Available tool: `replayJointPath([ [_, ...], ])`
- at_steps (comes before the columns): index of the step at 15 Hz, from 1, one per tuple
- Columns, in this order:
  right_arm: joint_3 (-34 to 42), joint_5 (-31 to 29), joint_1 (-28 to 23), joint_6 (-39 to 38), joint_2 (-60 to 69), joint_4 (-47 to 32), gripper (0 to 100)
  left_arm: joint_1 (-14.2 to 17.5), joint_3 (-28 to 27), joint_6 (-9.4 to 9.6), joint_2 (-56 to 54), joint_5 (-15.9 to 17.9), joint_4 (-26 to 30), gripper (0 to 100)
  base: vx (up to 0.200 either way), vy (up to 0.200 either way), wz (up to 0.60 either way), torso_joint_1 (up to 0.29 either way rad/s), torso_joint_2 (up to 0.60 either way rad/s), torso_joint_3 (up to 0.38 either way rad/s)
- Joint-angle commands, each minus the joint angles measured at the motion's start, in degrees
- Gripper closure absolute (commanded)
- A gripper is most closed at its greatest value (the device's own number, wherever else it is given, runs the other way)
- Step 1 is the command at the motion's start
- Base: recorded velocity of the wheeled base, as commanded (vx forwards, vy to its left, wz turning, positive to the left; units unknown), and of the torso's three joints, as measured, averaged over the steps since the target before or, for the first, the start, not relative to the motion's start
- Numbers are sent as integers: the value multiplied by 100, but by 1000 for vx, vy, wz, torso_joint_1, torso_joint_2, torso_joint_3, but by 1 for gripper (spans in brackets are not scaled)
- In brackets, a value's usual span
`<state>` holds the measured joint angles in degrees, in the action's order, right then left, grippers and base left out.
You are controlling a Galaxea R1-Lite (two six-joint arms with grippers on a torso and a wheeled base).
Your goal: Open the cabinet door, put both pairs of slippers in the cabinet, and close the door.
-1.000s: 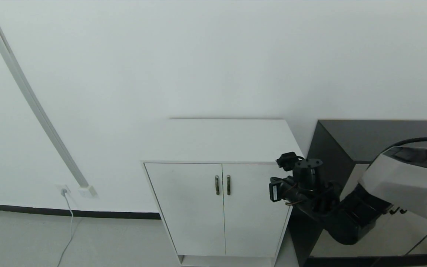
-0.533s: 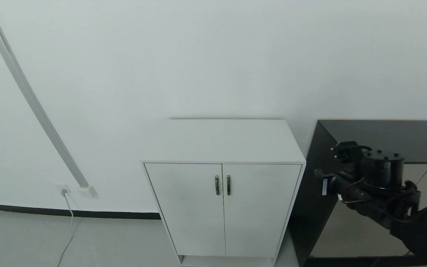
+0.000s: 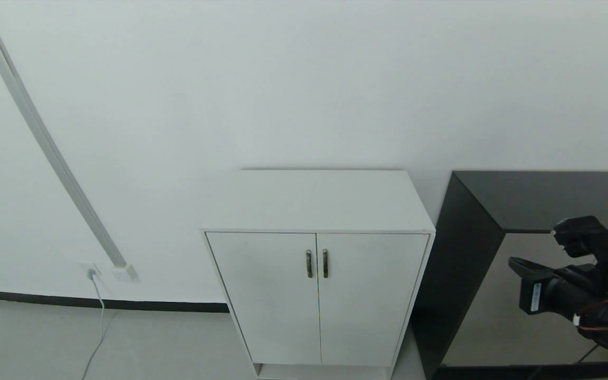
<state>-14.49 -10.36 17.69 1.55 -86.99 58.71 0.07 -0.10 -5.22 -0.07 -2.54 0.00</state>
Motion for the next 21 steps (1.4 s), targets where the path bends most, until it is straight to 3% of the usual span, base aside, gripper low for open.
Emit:
replayJointPath([
  [1, 518, -1, -73, 74, 912, -141, 100, 1, 1, -6, 7, -1, 0, 100, 0, 0, 0, 0, 0, 0],
  [9, 711, 43, -697, 30, 3654, -2487, 100, 1, 1, -6, 7, -1, 0, 100, 0, 0, 0, 0, 0, 0],
  [15, 781, 113, -697, -120, 4929, -3691, 100, 1, 1, -6, 7, -1, 0, 100, 0, 0, 0, 0, 0, 0],
  [21, 975, 588, -644, -120, 6089, -4834, 100, 1, 1, -6, 7, -1, 0, 100, 0, 0, 0, 0, 0, 0],
])
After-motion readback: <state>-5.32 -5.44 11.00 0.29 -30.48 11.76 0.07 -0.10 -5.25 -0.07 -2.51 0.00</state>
